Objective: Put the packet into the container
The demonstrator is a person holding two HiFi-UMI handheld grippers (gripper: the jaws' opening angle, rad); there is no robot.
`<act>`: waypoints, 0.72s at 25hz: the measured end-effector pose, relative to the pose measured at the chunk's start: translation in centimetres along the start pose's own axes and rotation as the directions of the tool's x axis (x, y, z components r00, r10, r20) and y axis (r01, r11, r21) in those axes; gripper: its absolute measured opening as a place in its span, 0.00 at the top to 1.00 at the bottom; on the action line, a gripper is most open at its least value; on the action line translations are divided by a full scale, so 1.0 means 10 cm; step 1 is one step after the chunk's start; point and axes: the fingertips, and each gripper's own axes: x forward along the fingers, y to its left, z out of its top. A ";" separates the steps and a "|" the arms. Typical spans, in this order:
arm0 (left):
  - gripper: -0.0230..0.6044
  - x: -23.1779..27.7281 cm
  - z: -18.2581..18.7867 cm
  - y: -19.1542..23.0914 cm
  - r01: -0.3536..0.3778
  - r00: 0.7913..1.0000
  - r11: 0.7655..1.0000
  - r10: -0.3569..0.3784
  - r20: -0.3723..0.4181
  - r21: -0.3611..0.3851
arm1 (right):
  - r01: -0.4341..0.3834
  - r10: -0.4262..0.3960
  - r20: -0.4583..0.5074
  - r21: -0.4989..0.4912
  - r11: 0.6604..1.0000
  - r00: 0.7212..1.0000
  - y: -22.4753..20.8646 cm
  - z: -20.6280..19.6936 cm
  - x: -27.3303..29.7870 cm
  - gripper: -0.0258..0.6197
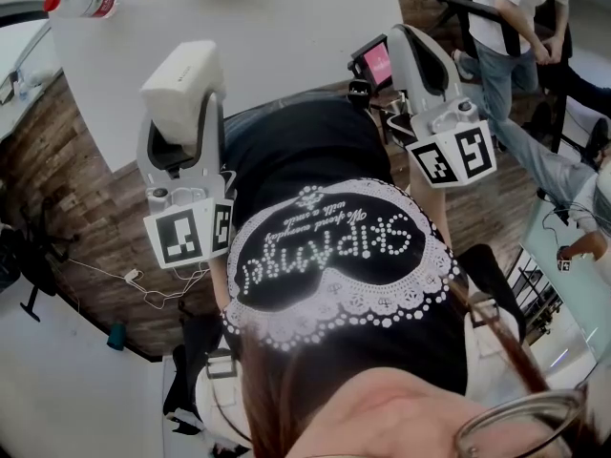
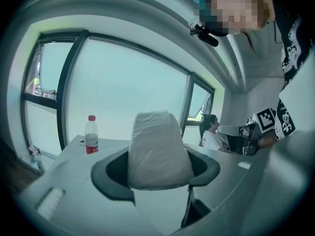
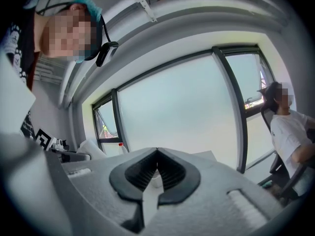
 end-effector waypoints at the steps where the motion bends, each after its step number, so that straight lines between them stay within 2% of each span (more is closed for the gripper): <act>1: 0.51 0.00 0.00 0.00 -0.001 1.000 1.000 0.001 0.001 0.000 | -0.010 0.010 0.007 0.007 1.000 1.000 0.02 0.01 0.01 0.96; 18: 0.51 0.01 0.27 0.08 -0.029 0.997 0.998 0.026 0.068 0.055 | -0.009 0.006 0.055 0.051 0.999 0.998 0.00 0.08 0.00 0.96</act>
